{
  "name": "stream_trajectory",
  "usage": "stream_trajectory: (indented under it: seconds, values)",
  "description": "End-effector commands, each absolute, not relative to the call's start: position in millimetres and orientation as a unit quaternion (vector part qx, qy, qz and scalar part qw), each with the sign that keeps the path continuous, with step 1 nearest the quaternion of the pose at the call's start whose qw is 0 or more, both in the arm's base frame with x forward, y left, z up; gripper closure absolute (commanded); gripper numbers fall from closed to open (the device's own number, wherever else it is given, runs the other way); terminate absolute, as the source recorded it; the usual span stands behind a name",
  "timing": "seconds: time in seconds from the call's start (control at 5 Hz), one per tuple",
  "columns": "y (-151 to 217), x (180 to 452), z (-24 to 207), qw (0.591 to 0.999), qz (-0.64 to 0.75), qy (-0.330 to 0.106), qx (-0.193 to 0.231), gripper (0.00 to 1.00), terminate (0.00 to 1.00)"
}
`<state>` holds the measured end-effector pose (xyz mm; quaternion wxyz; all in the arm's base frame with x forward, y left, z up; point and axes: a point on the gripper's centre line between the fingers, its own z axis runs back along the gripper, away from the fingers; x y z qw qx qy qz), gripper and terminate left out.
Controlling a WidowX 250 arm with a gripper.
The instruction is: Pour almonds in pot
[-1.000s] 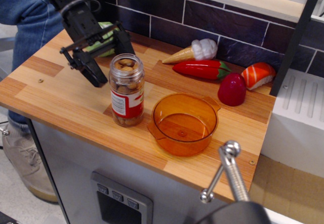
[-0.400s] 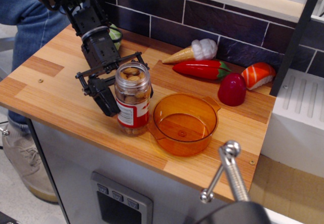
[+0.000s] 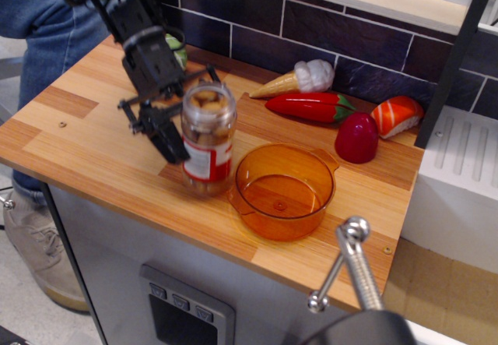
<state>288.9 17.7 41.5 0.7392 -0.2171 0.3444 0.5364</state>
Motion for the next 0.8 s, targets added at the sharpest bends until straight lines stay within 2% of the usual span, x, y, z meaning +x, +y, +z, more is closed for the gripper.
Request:
stream_trajectory:
  seconds: [0.0,0.2,0.4,0.6]
  values:
    - [21.0,321.5,100.5,0.794,0.563,0.104,-0.202,1.00,0.00]
    - [10.7,328.6,114.3,0.811,0.551,0.012,-0.198,1.00,0.00]
    - [-0.5,343.8,122.7,0.833,0.519,-0.059,-0.183,1.00,0.00]
    - [-8.1,350.6,117.2,0.850,0.489,-0.120,-0.154,1.00,0.00]
